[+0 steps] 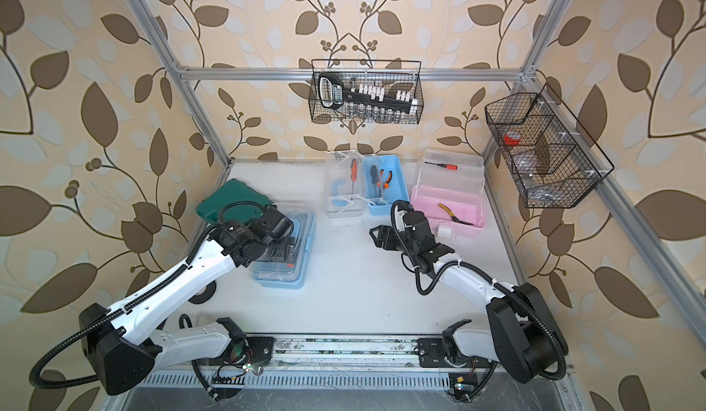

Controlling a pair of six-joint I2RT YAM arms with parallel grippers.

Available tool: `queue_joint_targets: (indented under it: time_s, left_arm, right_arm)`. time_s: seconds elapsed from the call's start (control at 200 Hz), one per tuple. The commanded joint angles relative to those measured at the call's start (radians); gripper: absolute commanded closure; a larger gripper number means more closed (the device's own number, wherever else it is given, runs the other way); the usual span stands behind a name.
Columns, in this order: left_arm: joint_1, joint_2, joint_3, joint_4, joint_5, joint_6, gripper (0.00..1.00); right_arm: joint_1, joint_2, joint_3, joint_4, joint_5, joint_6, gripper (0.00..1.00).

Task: Close toolboxes
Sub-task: Move the toolbox to the center of the board.

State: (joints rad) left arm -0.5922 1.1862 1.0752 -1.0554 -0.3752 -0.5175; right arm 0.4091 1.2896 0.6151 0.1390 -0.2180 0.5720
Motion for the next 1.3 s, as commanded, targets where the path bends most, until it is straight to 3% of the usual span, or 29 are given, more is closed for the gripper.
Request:
queue_joint_targets:
  time_s: [0.0, 0.395, 0.77, 0.97, 1.295]
  left_arm:
    - [0.061, 0.024, 0.001, 0.036, -0.031, -0.005, 0.01]
    - [0.166, 0.246, 0.046, 0.157, 0.038, 0.098, 0.01]
    - [0.238, 0.408, 0.101, 0.261, 0.115, 0.148, 0.15]
    - [0.250, 0.509, 0.186, 0.296, 0.152, 0.176, 0.23]
    - [0.305, 0.701, 0.407, 0.292, 0.165, 0.217, 0.22]
  right_arm:
    - [-0.002, -0.024, -0.018, 0.010, -0.014, 0.002, 0.22]
    - [-0.002, -0.043, -0.032, 0.006, -0.001, 0.012, 0.20]
    - [-0.001, 0.012, -0.020, 0.020, -0.009, 0.012, 0.20]
    - [-0.002, 0.030, -0.016, 0.020, -0.010, 0.011, 0.20]
    - [-0.001, 0.073, 0.001, 0.019, -0.006, 0.002, 0.20]
